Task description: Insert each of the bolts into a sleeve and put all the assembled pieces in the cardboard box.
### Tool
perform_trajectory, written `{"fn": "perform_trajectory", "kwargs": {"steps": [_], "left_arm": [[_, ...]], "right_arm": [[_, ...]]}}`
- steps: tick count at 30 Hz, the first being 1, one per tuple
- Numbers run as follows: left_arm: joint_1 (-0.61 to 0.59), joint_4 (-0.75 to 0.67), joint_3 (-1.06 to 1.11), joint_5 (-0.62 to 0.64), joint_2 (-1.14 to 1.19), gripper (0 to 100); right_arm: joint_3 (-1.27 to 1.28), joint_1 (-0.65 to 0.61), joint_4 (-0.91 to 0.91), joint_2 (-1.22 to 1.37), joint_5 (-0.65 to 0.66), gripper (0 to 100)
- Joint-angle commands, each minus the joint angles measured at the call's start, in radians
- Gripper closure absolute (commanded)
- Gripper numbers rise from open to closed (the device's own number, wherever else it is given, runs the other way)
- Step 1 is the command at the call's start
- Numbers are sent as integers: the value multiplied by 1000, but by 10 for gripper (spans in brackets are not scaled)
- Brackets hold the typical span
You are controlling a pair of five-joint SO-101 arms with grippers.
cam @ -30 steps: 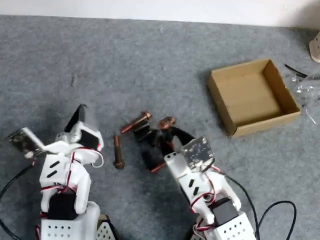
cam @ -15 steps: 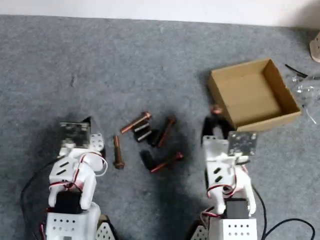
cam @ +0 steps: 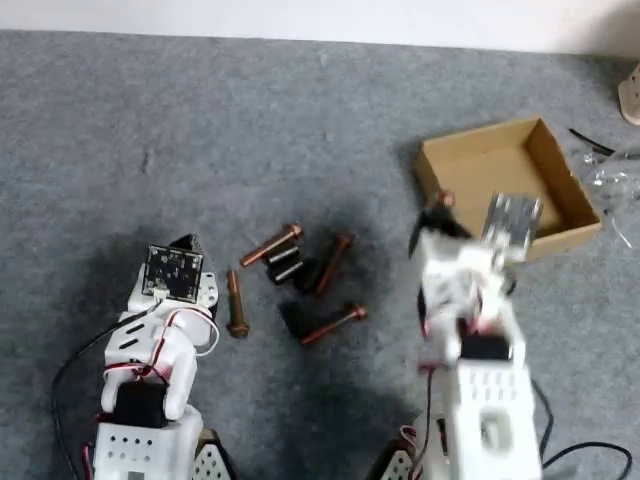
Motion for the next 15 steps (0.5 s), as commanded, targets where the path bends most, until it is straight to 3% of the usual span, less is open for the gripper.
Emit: {"fn": "perform_trajectory", "kwargs": {"steps": [1,8,15], "left_arm": [[13,-71,33,-9,-5,995],[13,-121,51,-9,-5,995],[41,-121,51,-8,-5,995]], "right_arm": [[-386,48,-36,397,-147,994],[-723,185,-36,835,-560,994],[-799,297,-36,1107,-667,994]]}}
